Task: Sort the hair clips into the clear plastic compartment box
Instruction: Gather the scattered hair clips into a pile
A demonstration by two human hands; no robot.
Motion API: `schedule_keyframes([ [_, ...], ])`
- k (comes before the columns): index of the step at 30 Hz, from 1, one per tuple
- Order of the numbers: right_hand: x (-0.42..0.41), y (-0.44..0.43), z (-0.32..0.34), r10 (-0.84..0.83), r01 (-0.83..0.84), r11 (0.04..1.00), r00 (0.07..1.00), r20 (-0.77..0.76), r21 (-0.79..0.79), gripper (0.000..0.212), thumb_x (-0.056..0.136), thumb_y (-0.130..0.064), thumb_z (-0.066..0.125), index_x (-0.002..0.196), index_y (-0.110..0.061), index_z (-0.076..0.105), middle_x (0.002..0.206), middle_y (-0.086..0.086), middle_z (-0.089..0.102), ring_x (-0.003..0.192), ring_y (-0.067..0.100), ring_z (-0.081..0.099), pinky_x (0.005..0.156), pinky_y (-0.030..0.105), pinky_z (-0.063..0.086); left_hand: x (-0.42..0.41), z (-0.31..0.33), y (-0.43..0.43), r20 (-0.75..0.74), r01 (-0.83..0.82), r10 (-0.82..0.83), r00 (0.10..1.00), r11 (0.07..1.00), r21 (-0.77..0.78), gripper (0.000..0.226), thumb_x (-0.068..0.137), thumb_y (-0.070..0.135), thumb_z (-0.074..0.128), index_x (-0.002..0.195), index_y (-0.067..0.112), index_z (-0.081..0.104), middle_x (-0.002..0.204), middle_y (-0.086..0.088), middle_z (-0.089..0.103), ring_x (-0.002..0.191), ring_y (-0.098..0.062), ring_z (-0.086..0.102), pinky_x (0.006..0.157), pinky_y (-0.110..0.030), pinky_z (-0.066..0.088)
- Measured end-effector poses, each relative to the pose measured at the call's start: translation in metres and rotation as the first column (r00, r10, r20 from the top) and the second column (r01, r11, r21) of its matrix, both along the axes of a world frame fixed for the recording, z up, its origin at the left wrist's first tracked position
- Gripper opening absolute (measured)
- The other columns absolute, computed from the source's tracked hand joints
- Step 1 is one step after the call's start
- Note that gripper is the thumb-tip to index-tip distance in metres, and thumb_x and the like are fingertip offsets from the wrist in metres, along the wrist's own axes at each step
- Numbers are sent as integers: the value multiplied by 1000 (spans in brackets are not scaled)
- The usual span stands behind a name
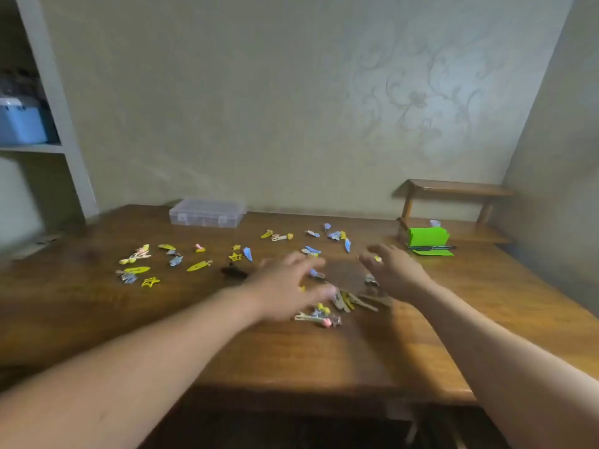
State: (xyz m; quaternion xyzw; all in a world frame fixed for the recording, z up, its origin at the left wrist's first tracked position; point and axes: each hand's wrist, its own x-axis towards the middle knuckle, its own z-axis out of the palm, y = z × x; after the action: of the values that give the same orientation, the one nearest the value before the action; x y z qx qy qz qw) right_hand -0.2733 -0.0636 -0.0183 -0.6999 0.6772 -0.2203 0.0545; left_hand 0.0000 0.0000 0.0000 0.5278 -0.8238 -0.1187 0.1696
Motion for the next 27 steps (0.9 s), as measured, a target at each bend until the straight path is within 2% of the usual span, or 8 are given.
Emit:
schedule_keyframes([
  [2, -25, 1, -8, -139, 138, 990, 990, -27, -33, 63, 101, -68, 42, 149, -31, 56, 156, 1, 54, 144, 27, 48, 114, 50, 40, -13, -17, 8, 167, 117, -115, 979, 993, 0, 90, 86, 91, 42, 164, 48, 26, 175, 11, 22, 164, -13, 11, 132, -54, 7],
  [6, -45, -2, -27, -188, 192, 977, 981, -53, 93, 73, 100, -74, 36, 160, -33, 39, 164, 4, 43, 150, 31, 41, 118, 52, 33, -33, -42, -9, 185, 88, -88, 979, 996, 9, 92, 85, 92, 43, 165, 51, 22, 178, 11, 12, 165, -12, -6, 132, -56, -4],
  [12, 13, -28, -46, 22, -7, 996, 984, -176, 84, 78, 94, -76, 22, 156, -35, 45, 165, -1, 44, 150, 26, 39, 120, 49, 31, -31, -45, -47, 185, -2, 5, 983, 1000, -16, 85, 89, 91, 36, 162, 48, 32, 176, 8, 20, 165, -13, 1, 131, -59, -3],
  [15, 47, -42, -46, 106, -99, 993, 986, -126, 67, 64, 102, -66, 28, 152, -33, 50, 163, -3, 46, 150, 23, 40, 121, 47, 30, -20, -44, -58, 159, -56, 64, 985, 997, -52, 75, 94, 83, 39, 159, 46, 36, 173, 11, 28, 164, -14, 10, 132, -59, -1],
  [18, 68, -48, -43, 171, -170, 985, 985, -29, 41, 51, 104, -57, 35, 140, -31, 59, 147, -5, 59, 138, 21, 50, 114, 42, 38, -4, -41, -66, 148, -110, 123, 981, 989, -98, 68, 99, 75, 43, 158, 43, 40, 167, 13, 36, 161, -14, 20, 132, -57, -2],
  [21, 68, -59, -39, 85, -70, 993, 983, 161, -100, 39, 106, -44, 45, 129, -19, 63, 131, 5, 64, 125, 27, 56, 101, 40, 45, 17, -38, -73, 153, -138, 156, 976, 983, -122, 69, 99, 77, 40, 158, 42, 40, 165, 12, 38, 160, -15, 22, 132, -58, -3],
  [23, 59, -71, -37, -16, 44, 985, 986, 164, -169, 41, 107, -41, 47, 133, -14, 62, 131, 9, 63, 124, 30, 56, 100, 41, 44, 35, -37, -76, 133, -165, 186, 973, 974, -155, 69, 99, 79, 34, 158, 43, 40, 166, 13, 37, 160, -13, 21, 132, -58, -4],
  [27, 54, -99, -34, -106, 105, 994, 989, 101, 12, 59, 107, -54, 39, 152, -17, 50, 150, 12, 56, 136, 31, 52, 109, 44, 43, 77, -43, -83, 57, -310, 325, 944, 933, -183, 69, 100, 80, 25, 156, 43, 43, 164, 16, 41, 158, -11, 28, 132, -57, -1],
])
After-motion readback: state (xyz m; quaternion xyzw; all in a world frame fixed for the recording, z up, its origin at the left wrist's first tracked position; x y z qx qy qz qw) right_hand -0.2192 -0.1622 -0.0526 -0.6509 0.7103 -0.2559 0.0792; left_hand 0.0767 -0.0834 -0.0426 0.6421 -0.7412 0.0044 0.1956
